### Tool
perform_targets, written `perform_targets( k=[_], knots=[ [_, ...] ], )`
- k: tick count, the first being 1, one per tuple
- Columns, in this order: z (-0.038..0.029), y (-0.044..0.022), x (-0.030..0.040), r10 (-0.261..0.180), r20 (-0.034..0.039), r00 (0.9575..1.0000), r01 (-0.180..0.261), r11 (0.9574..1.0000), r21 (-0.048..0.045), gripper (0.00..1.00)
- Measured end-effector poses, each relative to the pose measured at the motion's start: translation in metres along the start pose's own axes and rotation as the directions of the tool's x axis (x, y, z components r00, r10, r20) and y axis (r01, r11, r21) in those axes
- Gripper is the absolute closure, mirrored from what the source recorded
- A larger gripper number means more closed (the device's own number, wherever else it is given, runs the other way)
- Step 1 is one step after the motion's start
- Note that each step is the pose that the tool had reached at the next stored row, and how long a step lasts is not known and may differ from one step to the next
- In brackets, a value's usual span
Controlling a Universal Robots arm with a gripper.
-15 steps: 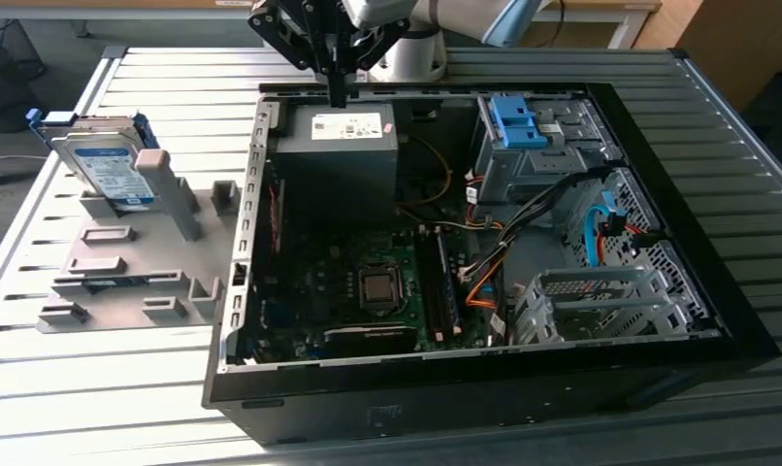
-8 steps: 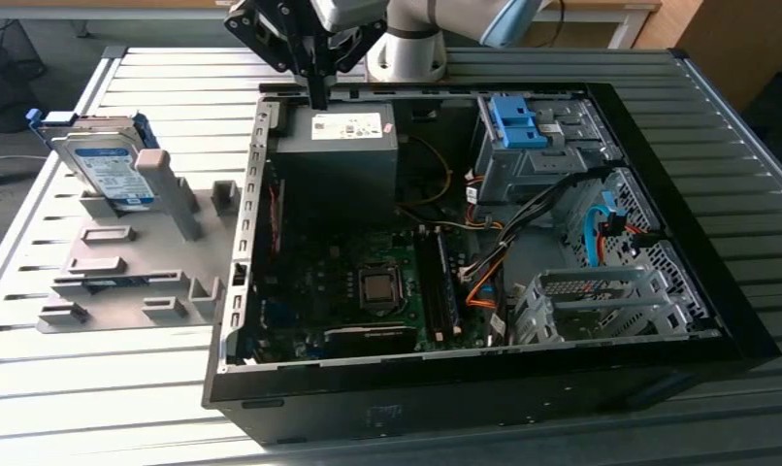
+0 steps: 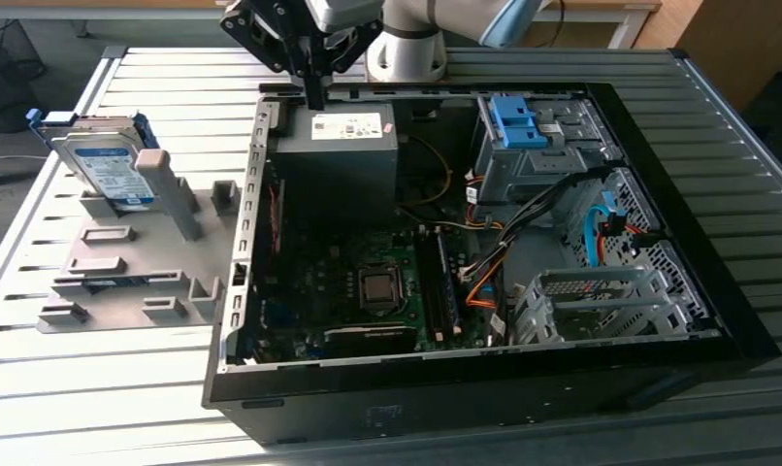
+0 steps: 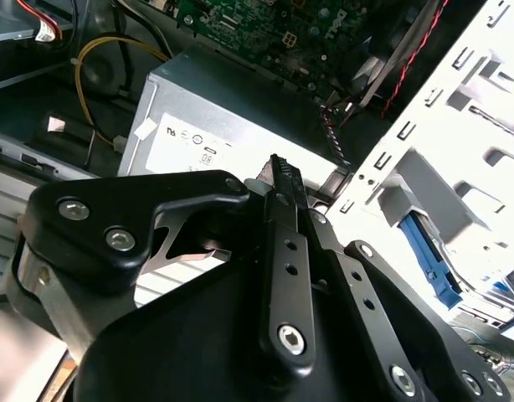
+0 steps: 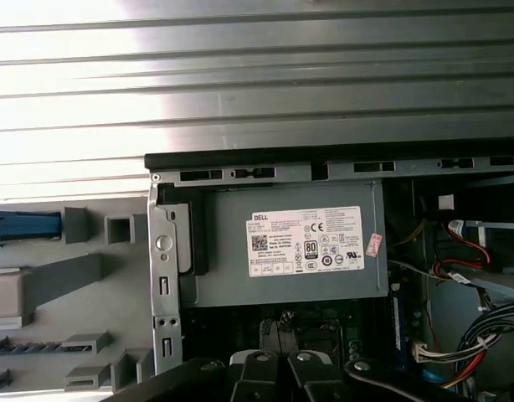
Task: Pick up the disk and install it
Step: 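Reach for the disk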
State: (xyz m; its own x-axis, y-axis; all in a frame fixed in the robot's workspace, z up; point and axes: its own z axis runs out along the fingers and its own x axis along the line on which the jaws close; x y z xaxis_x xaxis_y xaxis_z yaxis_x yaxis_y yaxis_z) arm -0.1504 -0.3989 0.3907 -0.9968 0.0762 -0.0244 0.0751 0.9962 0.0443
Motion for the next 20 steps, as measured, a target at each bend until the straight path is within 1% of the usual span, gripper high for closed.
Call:
perform_targets(
  k=[4, 8, 10, 20],
  knots=[
    [0.0001, -0.0004, 0.0053, 0.000, 0.0000, 1.0000, 0.000, 1.0000, 0.0000, 0.89],
    [0.0000, -0.0012, 0.0169, 0.000, 0.0001, 1.0000, 0.000, 1.0000, -0.0001, 0.89],
    [0.0001, -0.0016, 0.0215, 0.000, 0.0001, 1.0000, 0.000, 1.0000, -0.0001, 0.89],
    [0.0008, -0.0027, 0.0353, 0.000, 0.0001, 1.0000, 0.000, 1.0000, -0.0001, 0.89]
  ],
)
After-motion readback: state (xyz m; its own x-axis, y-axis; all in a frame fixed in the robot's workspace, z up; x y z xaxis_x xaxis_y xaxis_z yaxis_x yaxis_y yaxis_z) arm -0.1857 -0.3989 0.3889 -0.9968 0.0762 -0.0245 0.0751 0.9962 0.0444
